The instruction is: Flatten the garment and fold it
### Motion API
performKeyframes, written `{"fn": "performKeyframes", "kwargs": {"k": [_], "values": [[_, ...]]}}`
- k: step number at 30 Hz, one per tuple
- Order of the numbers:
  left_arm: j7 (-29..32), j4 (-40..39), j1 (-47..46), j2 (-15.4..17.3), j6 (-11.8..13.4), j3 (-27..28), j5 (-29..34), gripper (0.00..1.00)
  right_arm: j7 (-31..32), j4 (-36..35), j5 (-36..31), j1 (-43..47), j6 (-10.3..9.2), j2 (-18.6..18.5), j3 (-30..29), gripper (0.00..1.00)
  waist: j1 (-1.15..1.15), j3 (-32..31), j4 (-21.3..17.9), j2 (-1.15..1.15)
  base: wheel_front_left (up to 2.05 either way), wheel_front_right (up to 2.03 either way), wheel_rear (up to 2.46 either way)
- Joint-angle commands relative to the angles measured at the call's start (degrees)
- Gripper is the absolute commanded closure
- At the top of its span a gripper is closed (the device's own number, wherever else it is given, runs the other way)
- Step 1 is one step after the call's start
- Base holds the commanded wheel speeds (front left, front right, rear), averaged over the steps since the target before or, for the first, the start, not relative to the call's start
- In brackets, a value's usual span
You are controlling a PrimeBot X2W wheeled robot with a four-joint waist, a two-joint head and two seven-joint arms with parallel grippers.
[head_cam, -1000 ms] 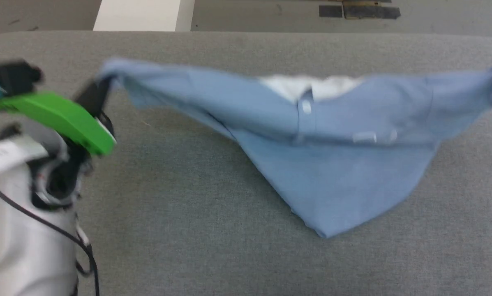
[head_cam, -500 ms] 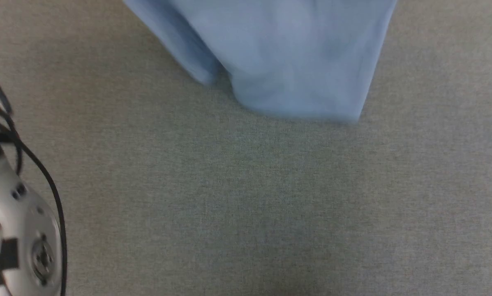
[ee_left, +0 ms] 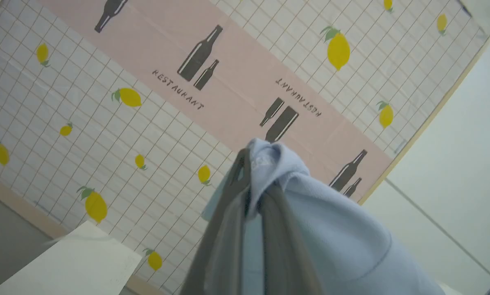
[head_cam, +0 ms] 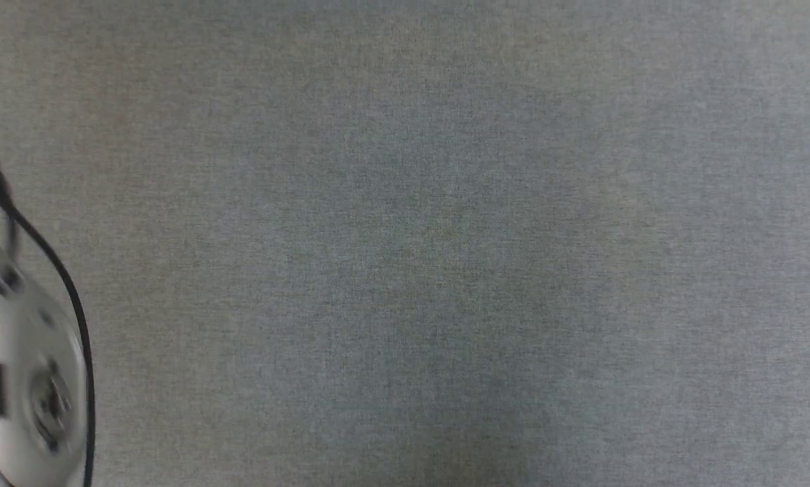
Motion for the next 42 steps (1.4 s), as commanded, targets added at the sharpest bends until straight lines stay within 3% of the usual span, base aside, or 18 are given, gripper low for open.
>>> {"fn": "performKeyframes", "kwargs": {"k": [1,7,12,16,20,27,31,37,42], "values": [[0.76,1.56,4.35,0.57,-0.68,-0.97,1.33,1.00,-0.02,1.03,0.89,3.77,-0.11,-0.43,0.38,1.00,-0.01,-2.29,0.50,0.00,0.00,0.00,0.00],[3.92,5.88,22.68,4.34,-4.23,-8.94,9.82,1.00,1.59,3.04,7.49,20.28,-0.11,-2.32,3.29,1.00,-0.01,-9.22,0.83,0.00,0.00,0.00,0.00],[7.45,4.06,39.52,3.40,-5.36,-11.53,9.33,1.00,5.17,-0.62,14.67,36.50,-0.11,-3.56,4.85,1.00,-0.01,-15.95,0.89,0.00,0.00,0.00,0.00],[9.70,0.05,52.05,2.13,-4.81,-12.79,9.05,1.00,9.69,-6.85,18.13,50.07,-0.11,-3.03,2.91,1.00,-0.01,-20.11,1.06,0.00,0.00,0.00,0.00],[10.37,-5.43,62.17,0.00,-2.96,-12.89,8.32,1.00,14.04,-14.12,19.48,62.87,-0.11,-0.66,-1.89,1.00,-0.01,-23.23,1.92,0.00,0.00,0.00,0.00],[10.32,-12.23,75.62,-1.89,1.82,-12.95,10.09,1.00,21.05,-27.03,21.18,82.53,-0.11,8.88,-11.32,1.00,-0.01,-25.85,2.70,0.00,0.00,0.00,0.00],[10.23,-14.67,81.93,-3.11,5.75,-11.96,11.09,1.00,24.84,-30.64,22.79,90.26,-0.11,10.05,-13.32,1.00,-0.01,-26.24,2.72,0.00,0.00,0.00,0.00],[9.99,-16.29,88.01,-4.97,8.75,-11.72,11.55,1.00,26.12,-25.98,28.10,97.49,-0.11,10.11,-15.15,1.00,-0.01,-26.05,3.43,0.00,0.00,0.00,0.00],[9.54,-15.71,88.59,-5.33,9.03,-12.69,12.29,1.00,25.67,-20.21,30.90,99.83,-0.11,10.12,-14.22,1.00,-0.01,-25.45,4.45,0.00,0.00,0.00,0.00]]}}
